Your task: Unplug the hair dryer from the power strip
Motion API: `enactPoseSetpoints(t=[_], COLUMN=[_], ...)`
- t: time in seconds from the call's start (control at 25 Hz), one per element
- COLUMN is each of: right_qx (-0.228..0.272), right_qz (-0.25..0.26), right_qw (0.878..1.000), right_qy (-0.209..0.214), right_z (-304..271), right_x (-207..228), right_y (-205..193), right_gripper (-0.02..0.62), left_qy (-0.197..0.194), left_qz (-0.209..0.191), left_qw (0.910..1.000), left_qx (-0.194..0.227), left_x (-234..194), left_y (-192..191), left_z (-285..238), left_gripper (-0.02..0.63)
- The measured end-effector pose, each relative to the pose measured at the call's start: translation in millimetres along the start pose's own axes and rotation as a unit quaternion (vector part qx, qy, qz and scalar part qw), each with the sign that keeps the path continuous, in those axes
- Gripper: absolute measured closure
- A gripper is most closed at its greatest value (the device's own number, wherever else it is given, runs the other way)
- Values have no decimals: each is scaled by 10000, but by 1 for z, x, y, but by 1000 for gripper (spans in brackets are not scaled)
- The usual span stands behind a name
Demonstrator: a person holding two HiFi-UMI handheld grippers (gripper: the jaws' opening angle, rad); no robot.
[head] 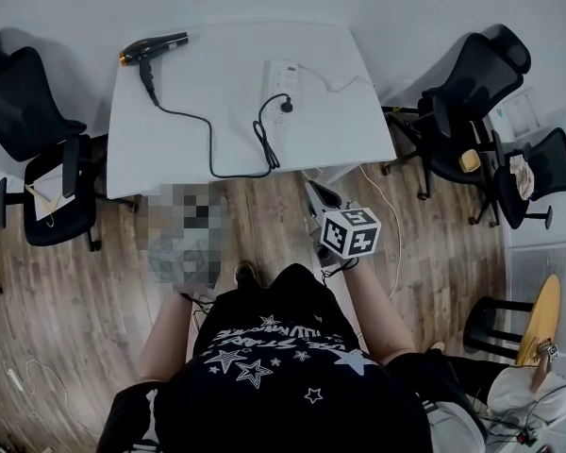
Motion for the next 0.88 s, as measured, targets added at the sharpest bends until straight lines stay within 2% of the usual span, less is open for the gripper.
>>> enactPoseSetpoints(t=[0.36, 0.52, 0.88], right_qx=[-92, -46, -176], right_qz=[-201, -172, -100], right_qw=[9997, 9998, 9993], right_qy=[-74, 73, 324], right_z=[-14, -37, -88], right_x=[24, 41, 86], right_y=[-2, 17, 61], right_gripper=[586, 586, 586], left_qy=[46, 162, 456], left_qz=[21, -68, 26], left_qw=[9998, 9997, 9989], left_qx=[-184, -154, -61], left_x=[-8, -11, -23], left_y=[-1, 12, 48], left_z=[-22, -40, -95], left_gripper=[598, 598, 598])
Point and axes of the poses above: the fingertips, and each gripper's own axes: z backward along the fingers, x to its right, y out of its top, the point moved 8 cm from there along z, backward along the fingers, and after that the axes turned 9 degrees about y, right-handed, at the moved point
